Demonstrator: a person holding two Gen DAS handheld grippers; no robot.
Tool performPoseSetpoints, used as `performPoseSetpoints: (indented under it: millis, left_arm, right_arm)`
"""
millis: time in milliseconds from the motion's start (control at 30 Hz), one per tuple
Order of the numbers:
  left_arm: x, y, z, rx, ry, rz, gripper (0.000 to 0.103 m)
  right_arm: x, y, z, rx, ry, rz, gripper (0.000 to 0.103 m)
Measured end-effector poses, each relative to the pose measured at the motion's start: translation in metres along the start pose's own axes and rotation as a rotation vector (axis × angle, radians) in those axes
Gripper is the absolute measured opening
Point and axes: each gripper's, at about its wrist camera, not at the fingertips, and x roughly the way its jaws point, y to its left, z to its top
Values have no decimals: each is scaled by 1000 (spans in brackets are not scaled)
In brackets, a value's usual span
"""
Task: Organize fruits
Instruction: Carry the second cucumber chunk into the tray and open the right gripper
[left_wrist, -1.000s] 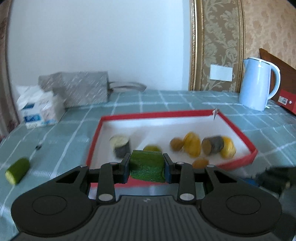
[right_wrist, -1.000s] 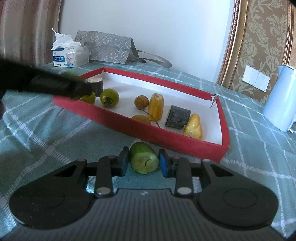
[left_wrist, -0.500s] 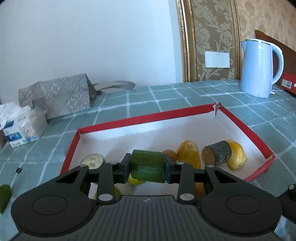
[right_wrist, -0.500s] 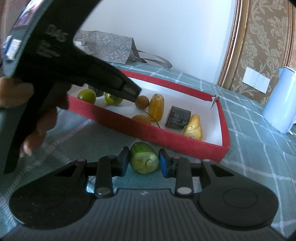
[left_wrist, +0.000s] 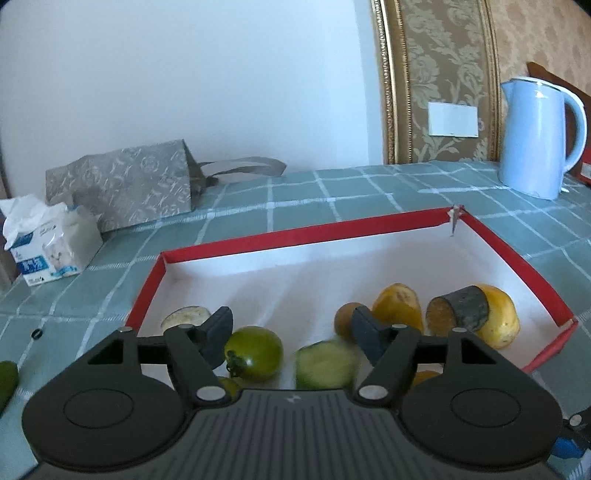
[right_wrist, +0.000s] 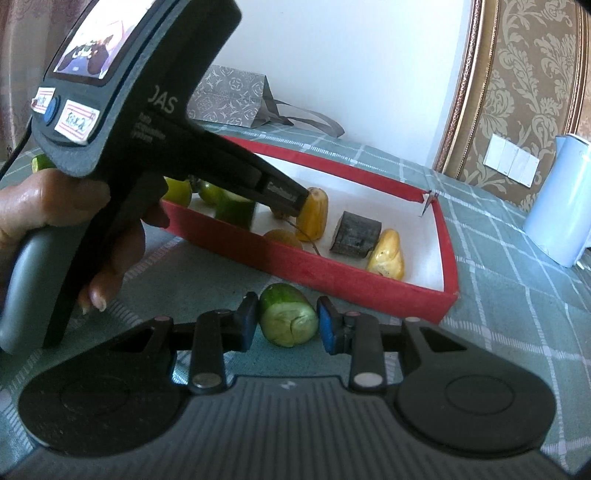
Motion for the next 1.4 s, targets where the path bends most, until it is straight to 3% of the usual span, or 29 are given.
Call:
performPoseSetpoints:
  millis: [200, 400, 533, 733, 1067, 1400]
  left_arm:
    - [-8, 5, -2, -13, -26, 15, 72]
    - [-41, 23, -9, -41, -128, 96, 74]
    - [-63, 44, -20, -100, -139, 125, 76]
    - [-76, 71, -37, -167, -101, 124, 79]
    - [-76, 71, -49, -140, -43, 95, 79]
    - [-73, 66, -50, -120, -17, 73, 82]
  right_arm:
    - [0, 0, 0, -1, 0, -1, 32]
    - [-1, -2, 0, 9, -1, 5, 32]
    - [-1, -4, 0, 27, -1, 11, 32]
    - [-2, -5, -1, 29, -6, 13, 32]
    - [-24, -11, 4, 50, -93, -31, 32]
    - [-10, -22, 53, 40, -120, -71, 32]
